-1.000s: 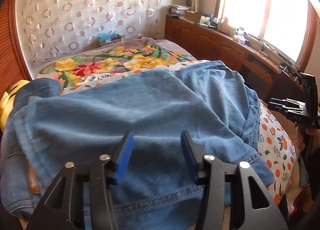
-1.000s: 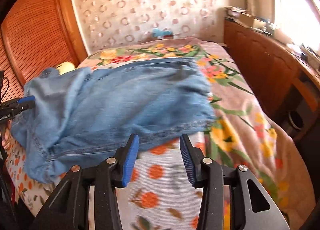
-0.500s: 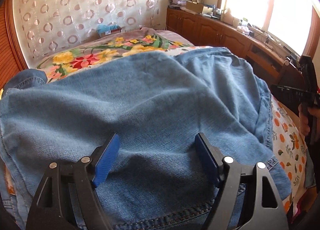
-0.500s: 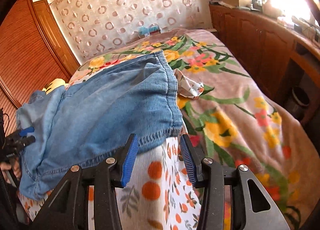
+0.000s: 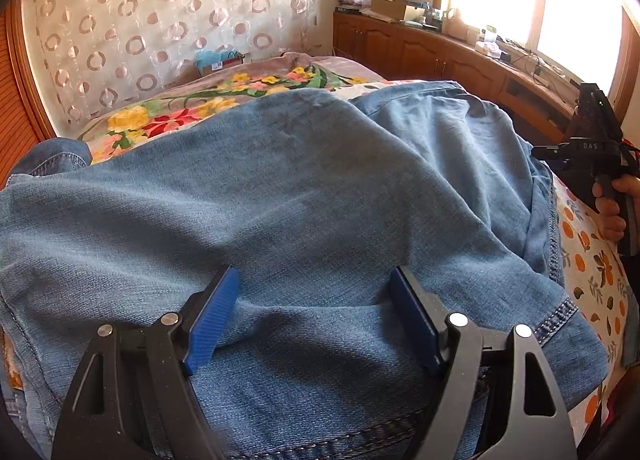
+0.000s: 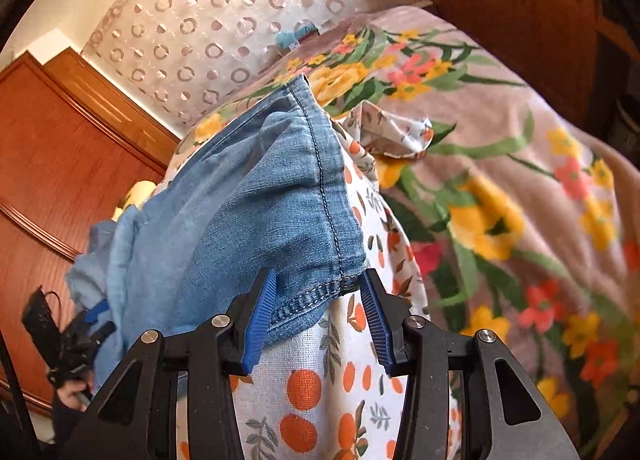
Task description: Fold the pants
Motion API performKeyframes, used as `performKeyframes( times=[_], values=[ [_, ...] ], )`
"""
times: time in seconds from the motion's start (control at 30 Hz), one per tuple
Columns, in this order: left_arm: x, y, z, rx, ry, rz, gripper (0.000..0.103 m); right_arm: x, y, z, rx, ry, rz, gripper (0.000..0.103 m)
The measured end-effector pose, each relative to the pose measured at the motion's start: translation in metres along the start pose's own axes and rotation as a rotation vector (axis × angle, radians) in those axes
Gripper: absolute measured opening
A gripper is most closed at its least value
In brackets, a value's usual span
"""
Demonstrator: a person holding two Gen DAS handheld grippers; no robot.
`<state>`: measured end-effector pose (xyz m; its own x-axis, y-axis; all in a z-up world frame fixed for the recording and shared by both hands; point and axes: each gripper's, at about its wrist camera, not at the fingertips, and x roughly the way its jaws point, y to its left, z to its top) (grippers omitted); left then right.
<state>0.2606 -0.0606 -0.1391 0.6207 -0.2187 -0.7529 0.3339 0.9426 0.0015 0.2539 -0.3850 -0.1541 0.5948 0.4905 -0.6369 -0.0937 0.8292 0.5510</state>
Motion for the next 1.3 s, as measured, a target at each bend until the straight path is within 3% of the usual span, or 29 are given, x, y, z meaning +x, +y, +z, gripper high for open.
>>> performKeyframes(
  times=[0.03, 0.1, 0.17, 0.33, 0.53, 0.73, 0.93, 1.1, 1.3],
  values=[
    [0.0, 0.0, 0.0, 0.0, 0.0, 0.001, 0.079, 0.0, -0.001, 0.0, 0.006, 0.002, 0.004, 0.044],
    [0.0, 0.0, 0.001, 0.001, 0.0, 0.001, 0.079, 0.001, 0.0, 0.002, -0.007, -0.006, 0.027, 0.02],
    [-0.002, -0.002, -0.001, 0.002, -0.002, 0.003, 0.079, -0.006, 0.008, -0.002, -0.046, -0.041, -0.019, 0.01],
    [-0.007, 0.001, -0.002, -0.01, -0.018, -0.01, 0.079, -0.025, 0.029, -0.005, -0.118, -0.132, -0.099, 0.008],
    [-0.032, 0.008, -0.005, -0.036, -0.05, -0.018, 0.079, -0.052, 0.066, -0.004, -0.181, -0.196, -0.069, 0.007],
    [-0.069, 0.03, -0.015, -0.076, -0.105, 0.022, 0.079, -0.049, 0.136, -0.016, -0.303, -0.2, 0.022, 0.007],
    [-0.104, 0.054, -0.034, -0.135, -0.152, 0.067, 0.079, -0.029, 0.228, -0.055, -0.454, -0.138, 0.161, 0.007],
    [-0.127, 0.067, -0.052, -0.171, -0.18, 0.097, 0.079, -0.022, 0.292, -0.111, -0.554, -0.054, 0.305, 0.007],
    [-0.143, 0.07, -0.069, -0.201, -0.199, 0.113, 0.079, -0.007, 0.309, -0.161, -0.613, 0.03, 0.302, 0.007]
  ],
)
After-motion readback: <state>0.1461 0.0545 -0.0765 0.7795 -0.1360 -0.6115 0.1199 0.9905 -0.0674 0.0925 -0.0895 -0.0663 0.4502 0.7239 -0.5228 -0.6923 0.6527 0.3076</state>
